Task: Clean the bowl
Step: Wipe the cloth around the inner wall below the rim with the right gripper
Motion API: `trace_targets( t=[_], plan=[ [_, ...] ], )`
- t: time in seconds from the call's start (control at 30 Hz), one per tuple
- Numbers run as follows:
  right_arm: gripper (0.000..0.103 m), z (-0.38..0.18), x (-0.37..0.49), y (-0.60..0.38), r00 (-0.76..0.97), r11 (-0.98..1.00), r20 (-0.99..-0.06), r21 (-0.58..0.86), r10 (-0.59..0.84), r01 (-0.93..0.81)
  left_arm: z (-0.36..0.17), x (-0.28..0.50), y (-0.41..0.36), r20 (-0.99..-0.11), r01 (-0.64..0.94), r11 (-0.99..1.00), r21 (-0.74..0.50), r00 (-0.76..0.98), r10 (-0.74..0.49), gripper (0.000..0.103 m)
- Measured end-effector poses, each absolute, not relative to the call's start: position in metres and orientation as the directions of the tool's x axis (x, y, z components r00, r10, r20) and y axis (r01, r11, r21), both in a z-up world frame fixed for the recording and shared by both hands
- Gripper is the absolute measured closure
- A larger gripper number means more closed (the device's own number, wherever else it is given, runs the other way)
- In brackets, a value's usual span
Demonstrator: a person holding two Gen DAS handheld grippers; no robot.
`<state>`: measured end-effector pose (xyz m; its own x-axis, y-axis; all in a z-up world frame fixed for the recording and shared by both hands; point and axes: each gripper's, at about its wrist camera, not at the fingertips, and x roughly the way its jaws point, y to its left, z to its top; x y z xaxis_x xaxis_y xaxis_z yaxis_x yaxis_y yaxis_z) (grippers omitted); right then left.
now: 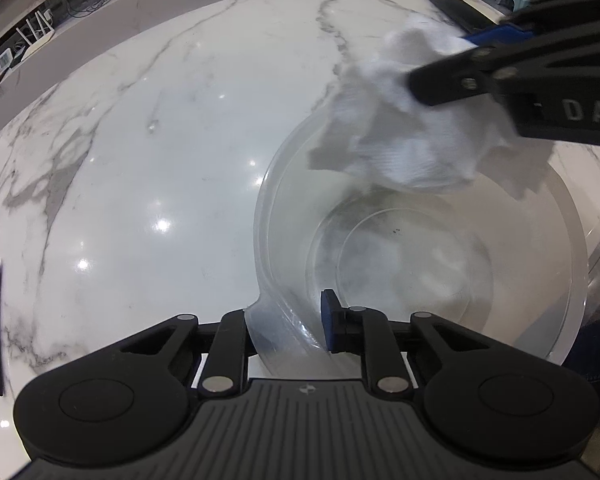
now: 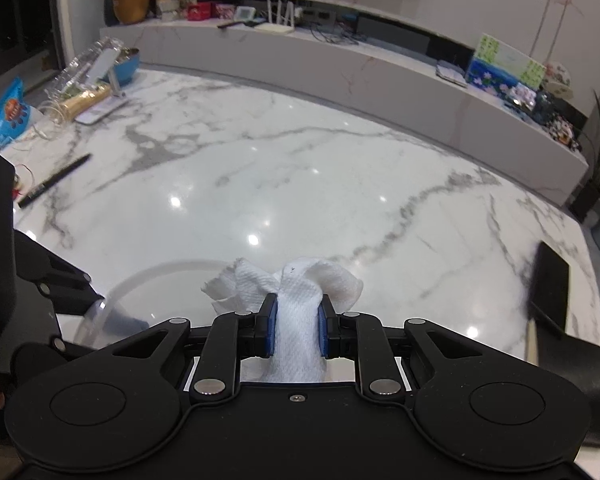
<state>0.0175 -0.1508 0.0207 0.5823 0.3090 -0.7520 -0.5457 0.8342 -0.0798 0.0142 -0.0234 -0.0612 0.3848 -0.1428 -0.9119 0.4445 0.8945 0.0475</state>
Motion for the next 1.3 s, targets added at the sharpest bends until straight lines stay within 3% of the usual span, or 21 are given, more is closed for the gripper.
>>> trace_targets(
  t=[0.4, 0.6, 1.1, 1.3],
  plan=[
    [0.086, 0.017, 0.026, -0.137, 0.469, 0.763, -0.737, 0.099, 0.487, -0.638, -0.056, 0.006, -0.034, -0.912, 0.436, 0.899, 0.049, 0.386, -0.137, 0.086],
    [0.086, 0.018, 0.025, -0.136, 0.463, 0.761, -0.733, 0.114, 0.499, -0.639, -0.059, 0.011, -0.029, -0.911, 0.433, 0.900, 0.044, 0.387, -0.142, 0.086],
    [0.086, 0.019, 0.009, -0.134, 0.599, 0.813, -0.764, -0.179, 0.240, -0.554, -0.060, 0.011, -0.032, -0.910, 0.429, 0.901, 0.063, 0.395, -0.124, 0.086],
    [0.086, 0.021, 0.002, -0.144, 0.592, 0.814, -0.786, -0.219, 0.179, -0.538, -0.060, 0.012, -0.031, -0.910, 0.429, 0.901, 0.068, 0.396, -0.120, 0.086]
  ],
)
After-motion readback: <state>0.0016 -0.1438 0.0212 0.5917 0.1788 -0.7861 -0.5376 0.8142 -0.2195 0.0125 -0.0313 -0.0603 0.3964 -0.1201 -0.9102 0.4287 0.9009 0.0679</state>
